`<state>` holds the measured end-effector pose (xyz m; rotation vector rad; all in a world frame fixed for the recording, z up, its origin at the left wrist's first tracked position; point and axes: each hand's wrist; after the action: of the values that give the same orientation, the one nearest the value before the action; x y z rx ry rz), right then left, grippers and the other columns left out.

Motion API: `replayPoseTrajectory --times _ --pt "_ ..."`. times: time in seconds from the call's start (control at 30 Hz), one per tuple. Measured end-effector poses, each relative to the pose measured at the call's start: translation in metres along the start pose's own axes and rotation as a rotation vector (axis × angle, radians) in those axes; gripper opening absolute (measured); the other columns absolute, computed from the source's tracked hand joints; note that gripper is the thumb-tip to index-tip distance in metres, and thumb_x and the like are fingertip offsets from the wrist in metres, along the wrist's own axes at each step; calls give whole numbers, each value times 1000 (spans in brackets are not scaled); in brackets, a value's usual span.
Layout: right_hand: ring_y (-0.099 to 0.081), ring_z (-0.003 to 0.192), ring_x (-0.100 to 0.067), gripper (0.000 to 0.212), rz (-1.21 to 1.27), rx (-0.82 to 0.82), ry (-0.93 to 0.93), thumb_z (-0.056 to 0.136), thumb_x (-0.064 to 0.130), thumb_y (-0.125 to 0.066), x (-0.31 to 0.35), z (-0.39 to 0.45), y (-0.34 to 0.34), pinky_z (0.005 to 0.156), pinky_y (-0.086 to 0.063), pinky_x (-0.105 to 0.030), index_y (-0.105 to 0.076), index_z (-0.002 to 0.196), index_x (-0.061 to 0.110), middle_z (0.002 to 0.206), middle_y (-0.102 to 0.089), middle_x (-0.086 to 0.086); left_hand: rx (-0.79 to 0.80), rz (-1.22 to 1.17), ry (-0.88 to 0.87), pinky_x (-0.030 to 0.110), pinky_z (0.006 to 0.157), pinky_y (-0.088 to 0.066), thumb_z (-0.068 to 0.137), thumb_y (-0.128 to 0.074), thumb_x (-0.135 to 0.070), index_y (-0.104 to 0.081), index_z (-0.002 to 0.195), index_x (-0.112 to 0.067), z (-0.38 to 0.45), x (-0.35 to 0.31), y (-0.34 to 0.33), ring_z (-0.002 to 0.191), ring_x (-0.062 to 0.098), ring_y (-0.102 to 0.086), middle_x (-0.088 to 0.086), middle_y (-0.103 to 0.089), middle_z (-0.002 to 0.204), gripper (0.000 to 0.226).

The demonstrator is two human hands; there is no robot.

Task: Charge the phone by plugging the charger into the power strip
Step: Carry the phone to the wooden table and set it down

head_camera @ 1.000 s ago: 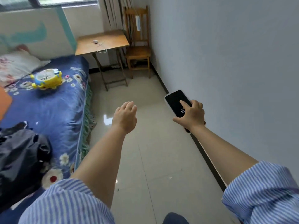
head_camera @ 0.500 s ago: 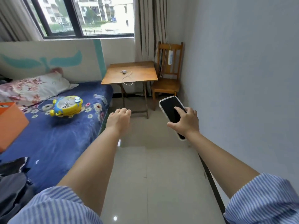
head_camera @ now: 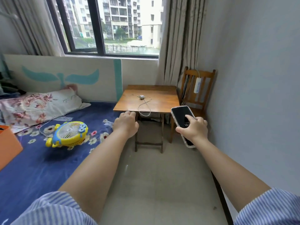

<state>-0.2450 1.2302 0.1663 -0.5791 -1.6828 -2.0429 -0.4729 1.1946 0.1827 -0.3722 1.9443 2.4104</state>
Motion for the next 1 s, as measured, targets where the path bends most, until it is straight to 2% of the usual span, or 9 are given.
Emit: replayPoseTrajectory --times 0.23,0.4,0.53,0.73,1.0 --pt "-35 119 -34 67 -60 20 -12 72 40 -64 48 164 -57 94 -41 -41 -41 132 21 129 -45 -18 64 27 52 39 84 -43 90 -41 -19 -48 117 -6 166 44 -26 112 31 -47 13 -53 124 31" --pt "-37 120 -34 68 -114 44 21 73 47 -63 73 268 -111 93 -42 -40 -41 132 20 129 -47 -18 122 75 89 38 87 -43 90 -41 -21 -46 122 -8 268 79 -60 116 29 -45 11 -51 128 34" --pt "-38 118 -34 69 -144 103 56 71 49 -63 90 364 -168 93 -41 -39 -42 130 22 128 -48 -18 164 100 138 38 87 -43 90 -40 -19 -46 119 -8 359 107 -93 115 29 -45 12 -50 127 32" --pt "-37 117 -34 66 -165 219 97 69 51 -63 129 499 -244 92 -39 -38 -46 126 23 123 -49 -18 233 125 211 37 89 -43 90 -40 -21 -41 127 -9 480 152 -130 117 28 -45 11 -48 131 39" --pt "-41 109 -34 51 -198 371 113 66 47 -66 190 614 -365 87 -40 -36 -54 108 19 112 -51 -18 340 118 291 37 85 -44 90 -38 -18 -42 123 -9 591 239 -188 109 28 -48 12 -52 120 35"
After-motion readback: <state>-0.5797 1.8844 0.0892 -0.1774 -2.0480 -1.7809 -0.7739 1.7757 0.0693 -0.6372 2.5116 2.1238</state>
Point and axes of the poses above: each hand's wrist, its own z-axis towards the middle knuckle, its own y-axis out of the back of the hand, x = y × z
